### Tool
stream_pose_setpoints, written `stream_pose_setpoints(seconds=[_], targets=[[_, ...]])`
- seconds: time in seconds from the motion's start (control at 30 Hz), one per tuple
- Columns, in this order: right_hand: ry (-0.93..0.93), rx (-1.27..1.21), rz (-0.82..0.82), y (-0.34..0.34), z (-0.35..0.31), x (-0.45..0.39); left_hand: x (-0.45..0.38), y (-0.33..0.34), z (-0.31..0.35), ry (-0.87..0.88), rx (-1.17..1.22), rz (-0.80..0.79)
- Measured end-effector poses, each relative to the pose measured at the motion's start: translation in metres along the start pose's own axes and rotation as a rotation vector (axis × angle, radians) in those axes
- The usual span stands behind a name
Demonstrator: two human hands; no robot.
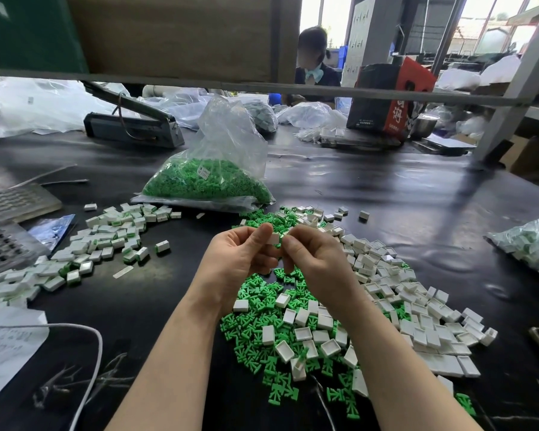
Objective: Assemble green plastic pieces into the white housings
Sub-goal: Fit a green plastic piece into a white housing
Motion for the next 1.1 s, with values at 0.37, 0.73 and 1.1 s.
stream_pose_setpoints(seconds=[0.37, 0.73, 1.1], targets=[[0.176, -0.024, -0.063, 0.003, 0.018, 0.002, 0.010, 0.017, 0.005, 0.225, -0.445, -0.185], [0.267, -0.143, -0.178, 0.010, 0.014, 0.009, 0.019, 0.023, 0.002, 0.118, -0.383, -0.279], [0.284, -0.104, -0.243, 0.014, 0.014, 0.013, 0.024, 0.026, 0.001, 0.058, -0.343, -0.322]])
Point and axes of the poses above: each hand's wrist, its own x-axis away from the middle knuckle, its own y-axis out of the palm, z = x × y, the point moved 10 cm from there along -x, towards the middle knuckle, and after that the axes turned 14 degrees about z, right-handed, at the moved point
